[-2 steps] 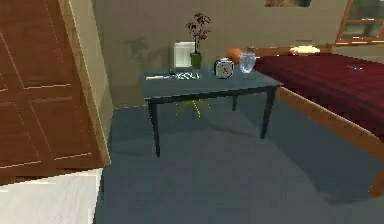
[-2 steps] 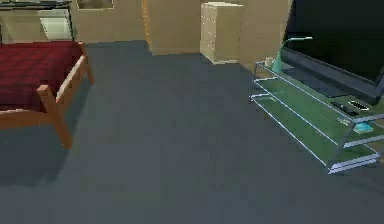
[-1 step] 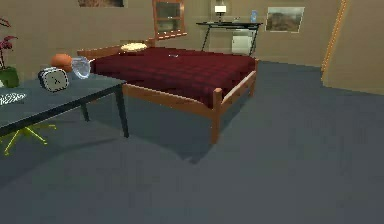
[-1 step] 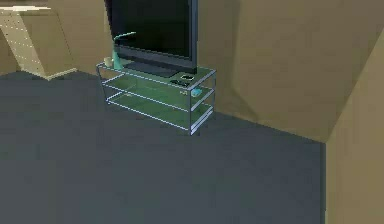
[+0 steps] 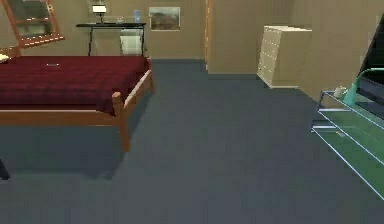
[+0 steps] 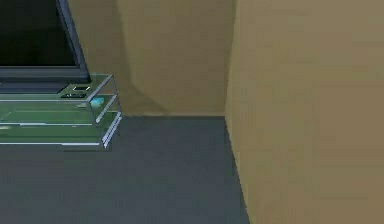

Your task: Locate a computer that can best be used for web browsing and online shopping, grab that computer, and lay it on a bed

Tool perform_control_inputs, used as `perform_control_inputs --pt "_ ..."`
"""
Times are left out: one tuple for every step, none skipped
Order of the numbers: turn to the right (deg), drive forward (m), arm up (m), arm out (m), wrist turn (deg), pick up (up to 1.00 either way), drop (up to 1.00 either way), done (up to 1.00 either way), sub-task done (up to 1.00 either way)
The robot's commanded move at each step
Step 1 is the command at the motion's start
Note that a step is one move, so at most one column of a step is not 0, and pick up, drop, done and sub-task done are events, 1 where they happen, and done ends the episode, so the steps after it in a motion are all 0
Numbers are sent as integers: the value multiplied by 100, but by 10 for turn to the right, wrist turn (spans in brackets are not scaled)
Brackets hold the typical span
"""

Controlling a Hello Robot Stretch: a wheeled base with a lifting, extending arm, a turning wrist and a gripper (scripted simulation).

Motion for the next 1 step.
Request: perform_control_inputs --pt "0 15 0 0 0 0 0 0 0"
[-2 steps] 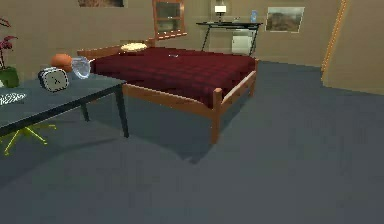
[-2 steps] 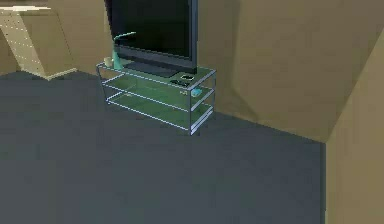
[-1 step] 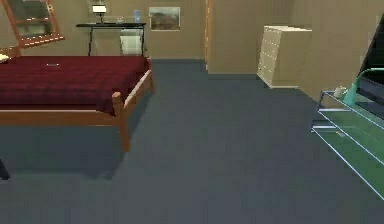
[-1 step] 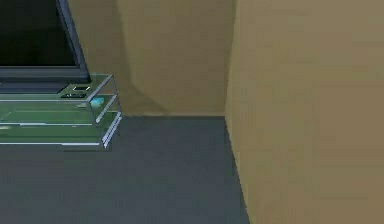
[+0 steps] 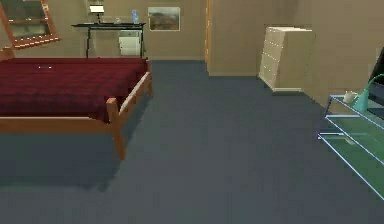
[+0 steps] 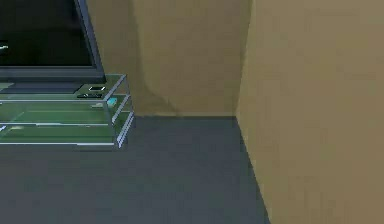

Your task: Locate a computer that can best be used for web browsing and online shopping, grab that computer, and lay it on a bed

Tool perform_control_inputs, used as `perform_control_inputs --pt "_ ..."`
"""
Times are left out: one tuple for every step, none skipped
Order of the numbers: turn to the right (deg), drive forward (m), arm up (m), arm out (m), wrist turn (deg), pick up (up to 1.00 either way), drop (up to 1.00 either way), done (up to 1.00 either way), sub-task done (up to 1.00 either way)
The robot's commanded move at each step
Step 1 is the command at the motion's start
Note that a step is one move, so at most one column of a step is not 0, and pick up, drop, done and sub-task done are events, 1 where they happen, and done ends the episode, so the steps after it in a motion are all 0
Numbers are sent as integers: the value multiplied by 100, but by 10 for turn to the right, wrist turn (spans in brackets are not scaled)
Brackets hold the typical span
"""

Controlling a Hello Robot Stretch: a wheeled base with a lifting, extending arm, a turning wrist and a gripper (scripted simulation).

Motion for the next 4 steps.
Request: perform_control_inputs --pt "-450 0 0 0 0 0 0 0 0" --pt "-390 0 0 0 0 0 0 0 0" --pt "0 15 0 0 0 0 0 0 0" --pt "-450 0 0 0 0 0 0 0 0"
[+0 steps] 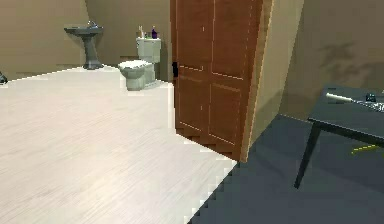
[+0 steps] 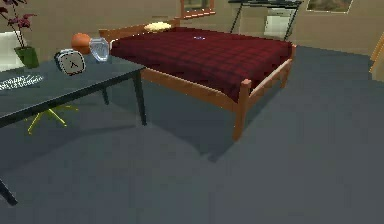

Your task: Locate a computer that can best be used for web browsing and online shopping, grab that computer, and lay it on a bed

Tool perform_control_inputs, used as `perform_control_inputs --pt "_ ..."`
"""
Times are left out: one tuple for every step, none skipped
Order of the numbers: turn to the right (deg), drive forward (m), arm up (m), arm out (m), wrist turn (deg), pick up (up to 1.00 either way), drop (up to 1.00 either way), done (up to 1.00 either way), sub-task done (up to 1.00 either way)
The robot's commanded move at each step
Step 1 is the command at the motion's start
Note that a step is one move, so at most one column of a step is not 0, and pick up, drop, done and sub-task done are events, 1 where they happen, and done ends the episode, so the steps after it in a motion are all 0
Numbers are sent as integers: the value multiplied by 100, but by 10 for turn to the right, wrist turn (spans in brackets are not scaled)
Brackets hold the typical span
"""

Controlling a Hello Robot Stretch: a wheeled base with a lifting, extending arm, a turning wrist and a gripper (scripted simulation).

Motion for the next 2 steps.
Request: perform_control_inputs --pt "-30 0 0 0 0 0 0 0 0" --pt "0 45 0 0 0 0 0 0 0"
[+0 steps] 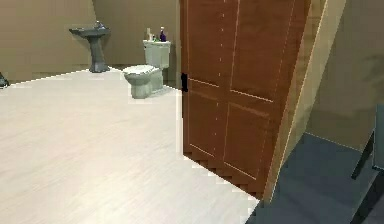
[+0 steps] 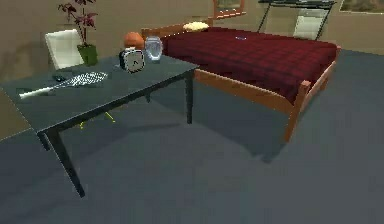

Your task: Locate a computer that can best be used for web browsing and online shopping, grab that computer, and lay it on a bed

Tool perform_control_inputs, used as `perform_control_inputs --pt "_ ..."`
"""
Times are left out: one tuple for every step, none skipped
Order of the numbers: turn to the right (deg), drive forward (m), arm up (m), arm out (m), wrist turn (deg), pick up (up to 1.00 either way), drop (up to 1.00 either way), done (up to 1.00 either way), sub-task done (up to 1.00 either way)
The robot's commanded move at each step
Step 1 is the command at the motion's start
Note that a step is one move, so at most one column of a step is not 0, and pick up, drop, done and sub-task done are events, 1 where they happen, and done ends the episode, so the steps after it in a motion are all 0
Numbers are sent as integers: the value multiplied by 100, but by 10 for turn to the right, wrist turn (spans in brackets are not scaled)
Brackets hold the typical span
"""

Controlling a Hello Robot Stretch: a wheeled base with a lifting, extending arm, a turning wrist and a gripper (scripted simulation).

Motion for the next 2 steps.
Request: perform_control_inputs --pt "-390 0 0 0 0 0 0 0 0" --pt "0 100 0 0 0 0 0 0 0"
